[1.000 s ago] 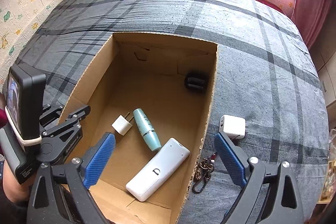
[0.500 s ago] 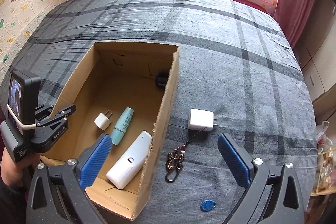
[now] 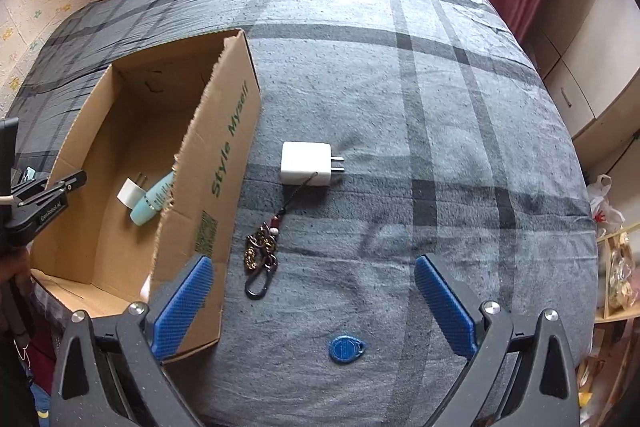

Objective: Organize rigid objects
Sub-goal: 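Move the right gripper back toward the blue key fob, then close the right gripper on the blue key fob and lift it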

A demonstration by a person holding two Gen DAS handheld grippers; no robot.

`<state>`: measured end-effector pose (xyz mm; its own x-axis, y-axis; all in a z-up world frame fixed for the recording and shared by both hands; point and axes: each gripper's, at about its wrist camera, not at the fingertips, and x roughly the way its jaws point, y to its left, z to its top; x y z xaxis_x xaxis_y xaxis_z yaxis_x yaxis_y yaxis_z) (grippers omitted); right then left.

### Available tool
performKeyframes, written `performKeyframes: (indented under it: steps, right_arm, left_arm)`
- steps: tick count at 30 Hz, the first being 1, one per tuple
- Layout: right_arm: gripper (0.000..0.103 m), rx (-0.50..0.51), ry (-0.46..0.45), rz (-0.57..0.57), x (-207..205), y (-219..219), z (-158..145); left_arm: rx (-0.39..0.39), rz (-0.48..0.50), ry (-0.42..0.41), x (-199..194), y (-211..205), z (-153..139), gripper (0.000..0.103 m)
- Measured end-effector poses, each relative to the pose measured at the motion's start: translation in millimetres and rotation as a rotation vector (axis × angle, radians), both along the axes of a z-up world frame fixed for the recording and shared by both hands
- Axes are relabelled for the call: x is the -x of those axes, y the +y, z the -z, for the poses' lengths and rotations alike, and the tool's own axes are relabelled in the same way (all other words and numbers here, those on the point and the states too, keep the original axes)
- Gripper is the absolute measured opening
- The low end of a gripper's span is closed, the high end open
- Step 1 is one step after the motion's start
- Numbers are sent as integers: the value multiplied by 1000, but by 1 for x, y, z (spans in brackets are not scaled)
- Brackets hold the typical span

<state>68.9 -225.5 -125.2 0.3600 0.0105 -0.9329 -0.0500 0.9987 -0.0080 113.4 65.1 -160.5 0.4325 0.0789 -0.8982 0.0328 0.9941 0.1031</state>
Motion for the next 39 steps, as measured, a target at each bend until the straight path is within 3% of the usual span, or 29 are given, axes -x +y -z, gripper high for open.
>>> performKeyframes:
  steps: [25,33,39]
  right_arm:
    - [103,4,197,152,45,-50,101]
    - [101,0,223,162,51,-52,119]
    - [81,7,217,144,51,-50,115]
  left_arm:
    - [-5,2,-1,0,1,1,15]
    - [-5,2,-2,0,0,1,15]
    - [-9,2,-2,0,0,1,15]
